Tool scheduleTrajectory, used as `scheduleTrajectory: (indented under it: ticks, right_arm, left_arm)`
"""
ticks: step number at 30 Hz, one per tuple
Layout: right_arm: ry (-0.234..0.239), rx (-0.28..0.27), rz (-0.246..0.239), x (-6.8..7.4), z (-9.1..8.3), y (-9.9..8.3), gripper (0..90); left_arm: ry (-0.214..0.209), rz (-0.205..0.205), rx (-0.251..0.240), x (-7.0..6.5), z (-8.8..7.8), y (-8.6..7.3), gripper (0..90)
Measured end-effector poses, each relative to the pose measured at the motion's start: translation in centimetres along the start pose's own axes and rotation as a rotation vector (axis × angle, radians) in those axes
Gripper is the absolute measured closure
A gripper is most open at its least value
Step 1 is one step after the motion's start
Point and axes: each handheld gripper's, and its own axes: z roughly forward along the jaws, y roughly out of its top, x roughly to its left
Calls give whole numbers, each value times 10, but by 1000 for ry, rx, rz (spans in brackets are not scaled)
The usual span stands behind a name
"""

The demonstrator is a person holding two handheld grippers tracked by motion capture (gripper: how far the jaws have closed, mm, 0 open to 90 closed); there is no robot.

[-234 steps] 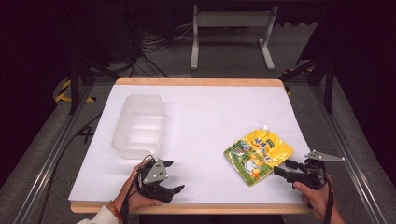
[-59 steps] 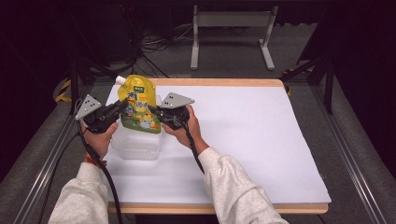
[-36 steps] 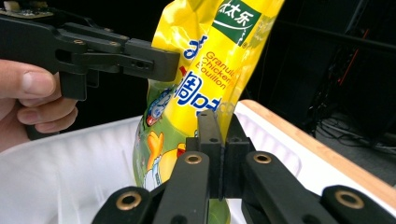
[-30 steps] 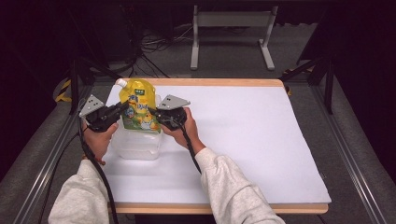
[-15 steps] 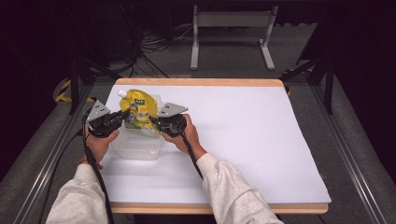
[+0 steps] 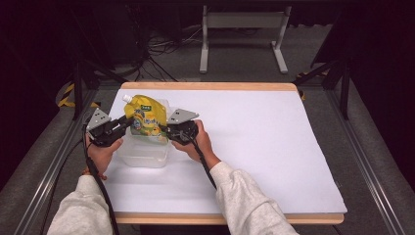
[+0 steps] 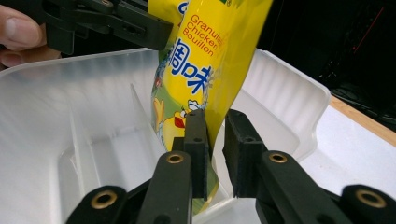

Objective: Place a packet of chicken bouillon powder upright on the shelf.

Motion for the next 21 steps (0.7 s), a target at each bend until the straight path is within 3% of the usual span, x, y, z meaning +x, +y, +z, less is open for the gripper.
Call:
scheduleTrajectory:
  ticks: [7,12,17,21]
  right_arm:
    - [10,-26,14,-3,-14,6,735]
    - [-14,-22,-7,-5,-25,9,700]
    - [-14,-30,2,-8,-35,9,659]
    - [-32,-28,6,-13,-46,10,656]
  left_arm:
    - [17,12,-22,-6,-9,4,707]
    - [14,18,-48,-14,-17,7,666]
    - [35,37,-42,-20,-20,7,594]
    - [53,27,-58,-21,-29,9,537]
